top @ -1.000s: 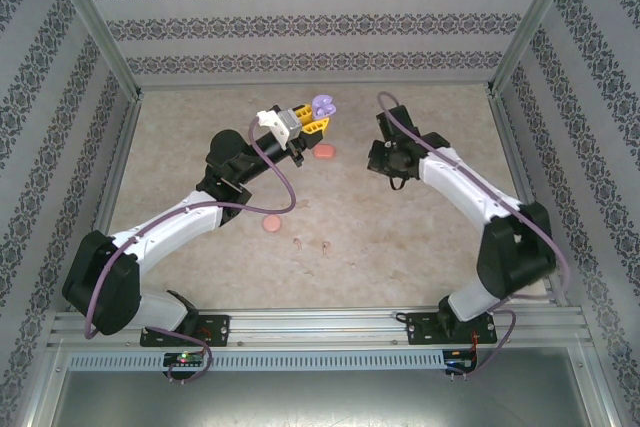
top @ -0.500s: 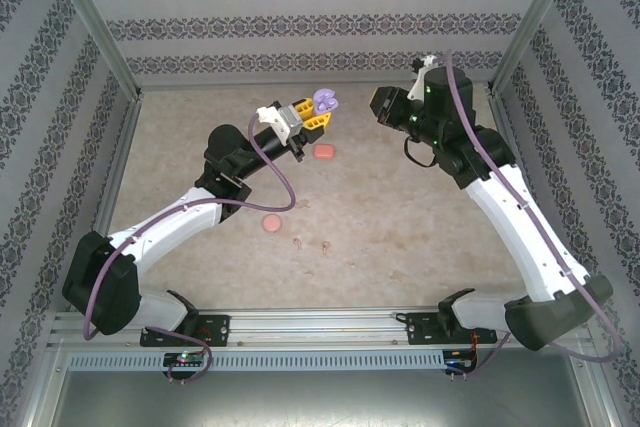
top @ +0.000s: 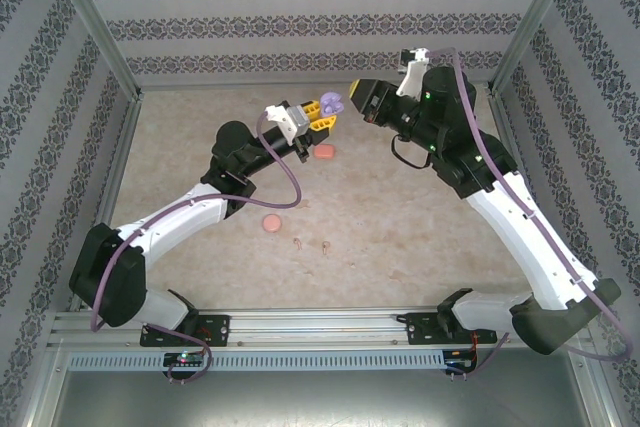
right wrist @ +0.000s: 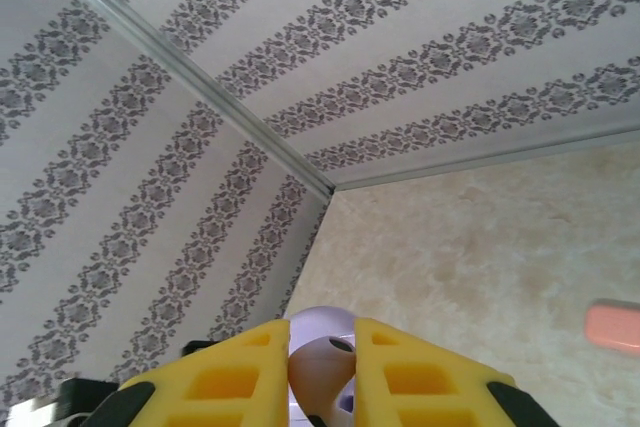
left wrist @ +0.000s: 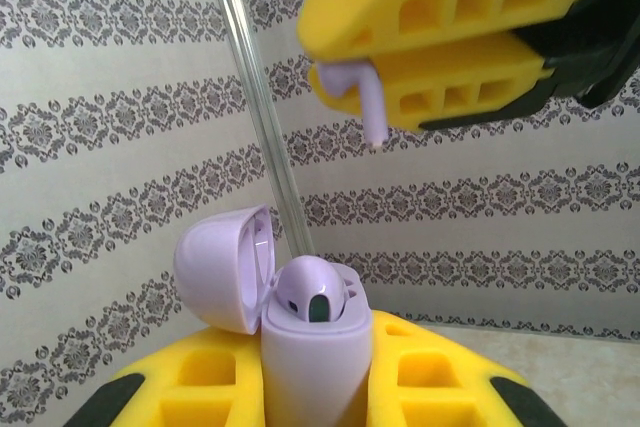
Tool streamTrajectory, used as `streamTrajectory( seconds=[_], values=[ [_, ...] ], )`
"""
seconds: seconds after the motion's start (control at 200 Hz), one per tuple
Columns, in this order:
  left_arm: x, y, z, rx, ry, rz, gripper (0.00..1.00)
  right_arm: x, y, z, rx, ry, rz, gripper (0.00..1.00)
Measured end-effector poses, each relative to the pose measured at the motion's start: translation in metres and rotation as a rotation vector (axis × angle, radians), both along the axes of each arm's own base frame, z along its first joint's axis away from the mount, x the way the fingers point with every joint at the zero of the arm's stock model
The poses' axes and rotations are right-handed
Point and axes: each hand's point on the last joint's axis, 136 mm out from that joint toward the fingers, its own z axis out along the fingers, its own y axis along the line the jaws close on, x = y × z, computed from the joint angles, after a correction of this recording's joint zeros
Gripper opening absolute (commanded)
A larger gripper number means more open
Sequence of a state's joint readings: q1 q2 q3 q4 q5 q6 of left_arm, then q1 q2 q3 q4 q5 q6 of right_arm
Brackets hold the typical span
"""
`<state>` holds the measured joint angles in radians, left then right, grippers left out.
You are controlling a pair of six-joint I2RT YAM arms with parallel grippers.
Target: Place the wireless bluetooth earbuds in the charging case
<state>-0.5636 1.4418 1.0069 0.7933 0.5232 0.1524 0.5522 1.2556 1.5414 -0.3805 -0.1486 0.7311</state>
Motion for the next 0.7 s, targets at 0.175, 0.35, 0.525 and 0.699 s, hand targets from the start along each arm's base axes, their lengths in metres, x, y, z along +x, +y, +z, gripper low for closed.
streamTrajectory(
  seconds=[0.175,0.35,0.525,0.699],
  values=[
    [0.001,-0.001,-0.003,0.003,0.005,0.000,0.00,-0.003,0.009,0.005,0.020,-0.019,0.024,0.20],
    [0.002,-0.001,0.001,-0.001,-0.001,0.000,0.00,0.001,0.013,-0.004,0.029,0.003,0.027,0.20],
    [0.003,-0.002,0.003,-0.004,-0.003,-0.001,0.00,0.007,0.019,-0.017,0.025,0.030,0.034,0.20],
    [0.004,-0.003,0.001,-0.002,0.002,-0.001,0.00,0.010,0.023,-0.024,0.031,0.050,0.040,0.20]
  ],
)
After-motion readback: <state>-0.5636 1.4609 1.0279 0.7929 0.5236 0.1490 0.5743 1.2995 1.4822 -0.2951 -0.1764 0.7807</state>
